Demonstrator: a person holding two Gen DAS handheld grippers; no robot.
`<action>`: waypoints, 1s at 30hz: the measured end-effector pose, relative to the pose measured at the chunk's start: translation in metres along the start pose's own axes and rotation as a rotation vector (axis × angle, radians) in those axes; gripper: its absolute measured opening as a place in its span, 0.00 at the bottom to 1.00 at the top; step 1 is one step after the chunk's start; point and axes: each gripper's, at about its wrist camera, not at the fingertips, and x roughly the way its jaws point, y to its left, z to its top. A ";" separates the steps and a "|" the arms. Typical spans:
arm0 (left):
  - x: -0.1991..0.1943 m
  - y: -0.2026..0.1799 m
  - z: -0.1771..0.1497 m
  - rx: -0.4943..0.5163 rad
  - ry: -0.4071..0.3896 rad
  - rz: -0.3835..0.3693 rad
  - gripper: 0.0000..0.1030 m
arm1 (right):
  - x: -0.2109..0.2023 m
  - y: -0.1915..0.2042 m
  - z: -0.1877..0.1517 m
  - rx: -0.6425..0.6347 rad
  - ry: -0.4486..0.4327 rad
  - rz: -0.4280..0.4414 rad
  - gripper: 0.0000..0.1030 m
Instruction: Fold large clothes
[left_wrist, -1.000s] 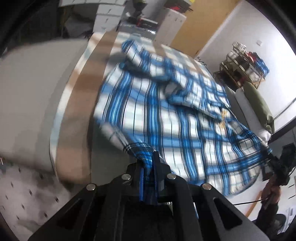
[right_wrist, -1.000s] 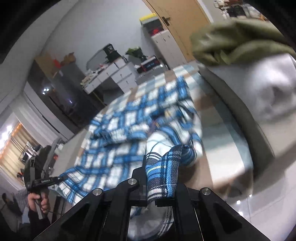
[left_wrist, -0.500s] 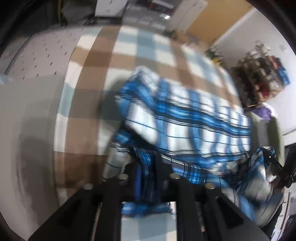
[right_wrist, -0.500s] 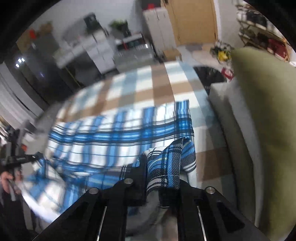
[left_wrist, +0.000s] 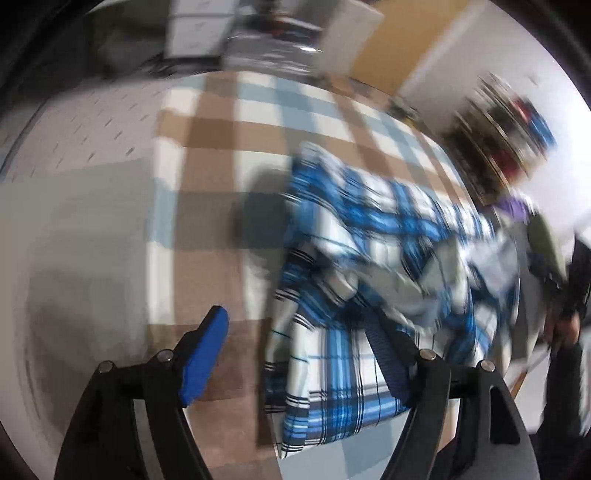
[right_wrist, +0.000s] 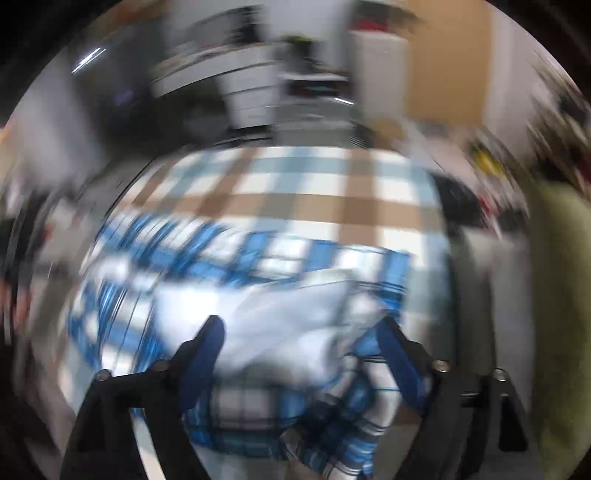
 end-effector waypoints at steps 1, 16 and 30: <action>0.001 -0.015 -0.001 0.079 -0.004 0.000 0.70 | 0.003 0.011 -0.003 -0.067 0.001 -0.006 0.90; 0.090 -0.144 0.034 0.668 0.239 0.068 0.70 | 0.082 0.079 0.002 -0.547 0.126 -0.156 0.88; 0.107 -0.175 0.021 0.797 0.301 0.179 0.11 | 0.142 0.046 0.039 -0.313 0.307 0.047 0.01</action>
